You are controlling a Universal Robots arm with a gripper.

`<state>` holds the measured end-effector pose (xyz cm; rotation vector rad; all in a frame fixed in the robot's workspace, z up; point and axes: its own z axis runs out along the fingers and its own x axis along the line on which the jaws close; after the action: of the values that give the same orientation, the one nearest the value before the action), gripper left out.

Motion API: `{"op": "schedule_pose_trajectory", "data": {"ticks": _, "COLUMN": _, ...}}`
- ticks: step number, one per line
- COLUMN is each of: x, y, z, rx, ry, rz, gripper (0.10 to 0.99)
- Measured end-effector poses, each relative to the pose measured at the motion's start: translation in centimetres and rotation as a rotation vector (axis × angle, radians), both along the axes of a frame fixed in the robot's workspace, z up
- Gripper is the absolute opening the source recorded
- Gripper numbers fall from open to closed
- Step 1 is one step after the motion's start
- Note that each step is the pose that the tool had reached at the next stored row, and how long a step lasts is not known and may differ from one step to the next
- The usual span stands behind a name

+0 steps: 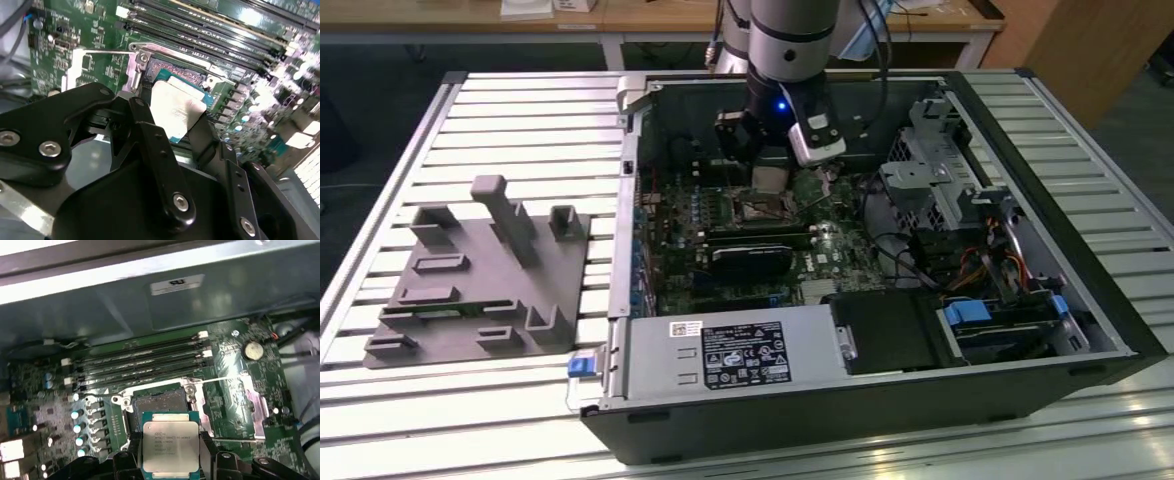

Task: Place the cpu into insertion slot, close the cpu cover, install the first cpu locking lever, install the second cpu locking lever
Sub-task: 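Place the cpu into insertion slot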

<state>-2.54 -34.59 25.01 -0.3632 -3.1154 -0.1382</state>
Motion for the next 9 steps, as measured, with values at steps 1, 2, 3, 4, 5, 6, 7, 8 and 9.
{"op": "schedule_pose_trajectory", "data": {"ticks": 1, "x": 0.00, "y": 0.00, "z": -0.02, "rx": 0.000, "ry": 0.0000, "rz": -0.020, "gripper": 0.541}}
{"op": "schedule_pose_trajectory", "data": {"ticks": 2, "x": 0.00, "y": 0.00, "z": -0.03, "rx": 0.000, "ry": 0.0000, "rz": -0.038, "gripper": 0.541}}
{"op": "schedule_pose_trajectory", "data": {"ticks": 3, "x": 0.00, "y": 0.00, "z": -0.05, "rx": 0.000, "ry": 0.0000, "rz": -0.056, "gripper": 0.541}}
{"op": "schedule_pose_trajectory", "data": {"ticks": 4, "x": 0.00, "y": 0.00, "z": -0.06, "rx": 0.000, "ry": 0.0000, "rz": -0.074, "gripper": 0.541}}
{"op": "schedule_pose_trajectory", "data": {"ticks": 5, "x": 0.00, "y": 0.00, "z": -0.08, "rx": 0.000, "ry": 0.0000, "rz": -0.092, "gripper": 0.541}}
{"op": "schedule_pose_trajectory", "data": {"ticks": 6, "x": 0.00, "y": 0.00, "z": -0.10, "rx": 0.000, "ry": 0.0000, "rz": -0.110, "gripper": 0.541}}
{"op": "schedule_pose_trajectory", "data": {"ticks": 7, "x": 0.00, "y": 0.00, "z": -0.11, "rx": 0.000, "ry": 0.0000, "rz": -0.129, "gripper": 0.541}}
{"op": "schedule_pose_trajectory", "data": {"ticks": 8, "x": 0.00, "y": 0.00, "z": -0.13, "rx": 0.000, "ry": 0.0000, "rz": -0.147, "gripper": 0.541}}
{"op": "schedule_pose_trajectory", "data": {"ticks": 9, "x": 0.00, "y": 0.00, "z": -0.14, "rx": 0.000, "ry": 0.0000, "rz": -0.165, "gripper": 0.541}}
